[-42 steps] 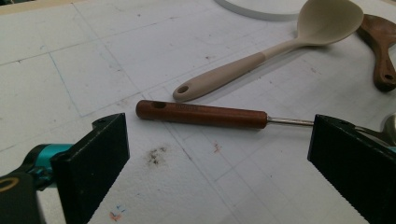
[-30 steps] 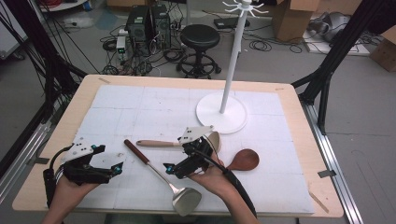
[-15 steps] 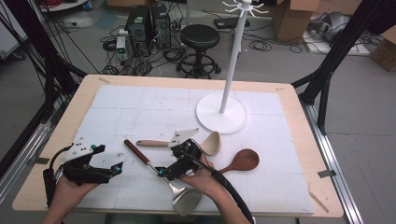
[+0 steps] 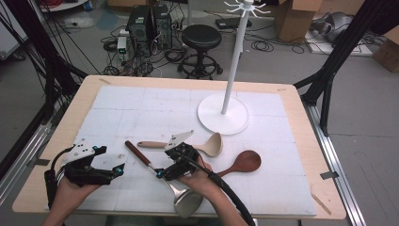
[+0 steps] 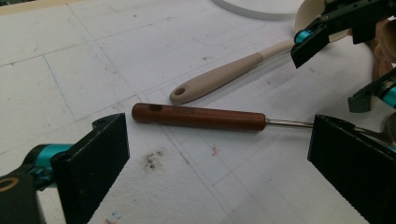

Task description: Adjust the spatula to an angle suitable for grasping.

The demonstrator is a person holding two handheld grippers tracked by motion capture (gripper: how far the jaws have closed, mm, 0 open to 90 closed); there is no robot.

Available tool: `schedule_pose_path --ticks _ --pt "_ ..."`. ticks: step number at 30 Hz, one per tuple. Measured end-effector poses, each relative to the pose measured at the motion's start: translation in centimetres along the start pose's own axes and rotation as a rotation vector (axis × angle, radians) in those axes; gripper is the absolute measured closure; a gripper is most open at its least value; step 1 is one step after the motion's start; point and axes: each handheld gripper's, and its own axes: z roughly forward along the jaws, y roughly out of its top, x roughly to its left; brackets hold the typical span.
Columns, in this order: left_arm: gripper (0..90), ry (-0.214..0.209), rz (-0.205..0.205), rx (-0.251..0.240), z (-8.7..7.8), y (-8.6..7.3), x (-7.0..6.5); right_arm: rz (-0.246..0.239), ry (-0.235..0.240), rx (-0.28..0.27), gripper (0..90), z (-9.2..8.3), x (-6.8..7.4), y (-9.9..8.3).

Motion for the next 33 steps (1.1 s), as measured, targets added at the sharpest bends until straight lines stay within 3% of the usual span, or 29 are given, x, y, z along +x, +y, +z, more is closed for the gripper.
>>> schedule_pose_path --ticks 5,19,26,33 --pt "6.0 0.000 0.002 0.000 0.1 0.0 0.0 0.015 0.011 0.033 25.4 0.6 0.0 -0.2" --pt "6.0 -0.001 0.003 -0.002 0.1 0.1 0.0 0.034 0.004 0.093 44.5 1.6 0.1 -0.5" --pt "6.0 0.000 0.003 -0.002 0.1 0.0 0.0 0.057 0.012 0.110 51.3 1.9 0.1 -0.6" --pt "6.0 0.000 0.003 -0.002 0.1 0.0 0.0 0.049 0.015 0.122 55.1 2.3 0.3 -0.6"
